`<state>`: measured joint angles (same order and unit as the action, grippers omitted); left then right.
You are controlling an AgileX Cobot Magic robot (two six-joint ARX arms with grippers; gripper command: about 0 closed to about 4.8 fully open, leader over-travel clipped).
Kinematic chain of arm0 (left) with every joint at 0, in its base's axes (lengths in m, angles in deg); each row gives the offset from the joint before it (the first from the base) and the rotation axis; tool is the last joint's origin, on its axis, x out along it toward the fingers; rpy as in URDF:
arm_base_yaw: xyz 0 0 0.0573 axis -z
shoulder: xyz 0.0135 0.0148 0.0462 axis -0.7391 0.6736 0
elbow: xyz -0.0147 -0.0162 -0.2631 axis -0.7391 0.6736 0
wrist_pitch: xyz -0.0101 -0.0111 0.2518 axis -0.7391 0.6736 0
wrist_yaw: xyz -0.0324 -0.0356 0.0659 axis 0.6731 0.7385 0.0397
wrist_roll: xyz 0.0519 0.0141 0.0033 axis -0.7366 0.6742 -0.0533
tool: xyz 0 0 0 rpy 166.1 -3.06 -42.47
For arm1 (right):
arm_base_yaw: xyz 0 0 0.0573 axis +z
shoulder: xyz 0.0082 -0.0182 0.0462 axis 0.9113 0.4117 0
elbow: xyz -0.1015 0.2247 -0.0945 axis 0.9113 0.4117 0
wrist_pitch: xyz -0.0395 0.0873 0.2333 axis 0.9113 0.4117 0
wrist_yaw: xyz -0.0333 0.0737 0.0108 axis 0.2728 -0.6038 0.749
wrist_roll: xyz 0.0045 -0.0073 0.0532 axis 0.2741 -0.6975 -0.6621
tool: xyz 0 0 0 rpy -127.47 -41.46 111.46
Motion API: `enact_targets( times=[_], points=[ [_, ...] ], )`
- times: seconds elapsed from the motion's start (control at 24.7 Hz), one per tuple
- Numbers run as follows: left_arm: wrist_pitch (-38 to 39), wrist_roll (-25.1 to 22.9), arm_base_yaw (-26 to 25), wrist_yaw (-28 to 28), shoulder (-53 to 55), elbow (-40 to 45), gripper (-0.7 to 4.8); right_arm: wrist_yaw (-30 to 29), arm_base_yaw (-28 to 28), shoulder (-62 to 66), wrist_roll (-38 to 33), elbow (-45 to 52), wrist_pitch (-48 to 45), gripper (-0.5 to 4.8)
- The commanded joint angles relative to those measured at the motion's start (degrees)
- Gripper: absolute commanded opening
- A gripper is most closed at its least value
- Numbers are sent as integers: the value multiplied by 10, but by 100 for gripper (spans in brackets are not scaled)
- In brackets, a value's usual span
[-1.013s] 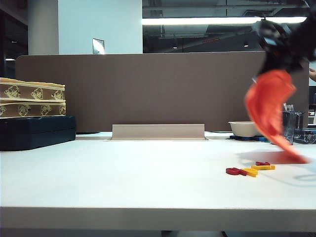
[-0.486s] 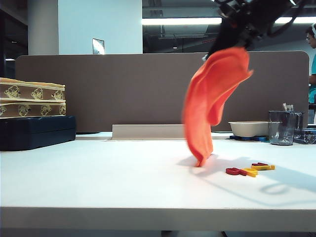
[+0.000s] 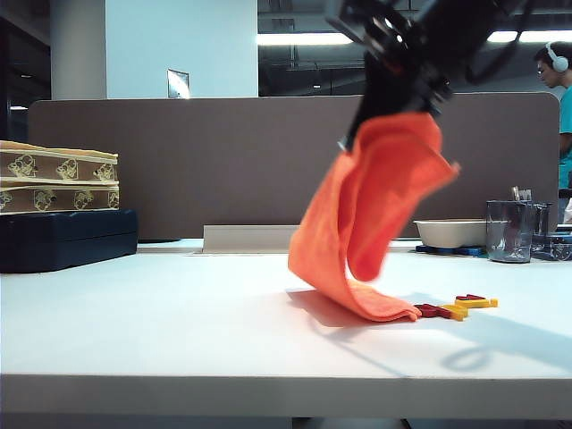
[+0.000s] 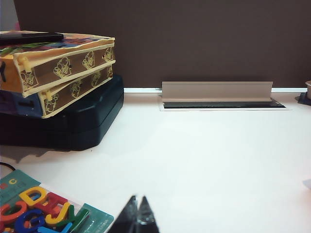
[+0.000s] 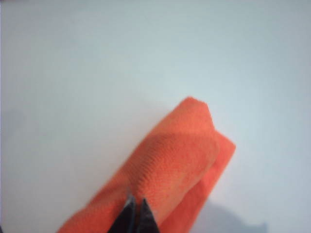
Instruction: Use an orange cloth to wipe the letter magnets on the table away for a distance.
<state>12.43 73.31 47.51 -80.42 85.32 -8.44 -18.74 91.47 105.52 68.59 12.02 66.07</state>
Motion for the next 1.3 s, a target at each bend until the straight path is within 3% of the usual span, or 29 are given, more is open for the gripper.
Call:
enact_targets(
  times=[0.04, 0.41, 0.69, 1.3],
  points=[
    [-7, -1, 0, 3, 0, -3, -6, 34, 0, 5, 8, 31, 11, 7],
    [-7, -1, 0, 4, 0, -3, -6, 123, 0, 21, 50, 140, -22, 7],
    [-6, -1, 0, 4, 0, -3, -6, 168, -14, 21, 50, 167, -59, 7],
    [-2, -1, 0, 4, 0, -3, -6, 169, -181, 28, 50, 169, -98, 7]
  ],
)
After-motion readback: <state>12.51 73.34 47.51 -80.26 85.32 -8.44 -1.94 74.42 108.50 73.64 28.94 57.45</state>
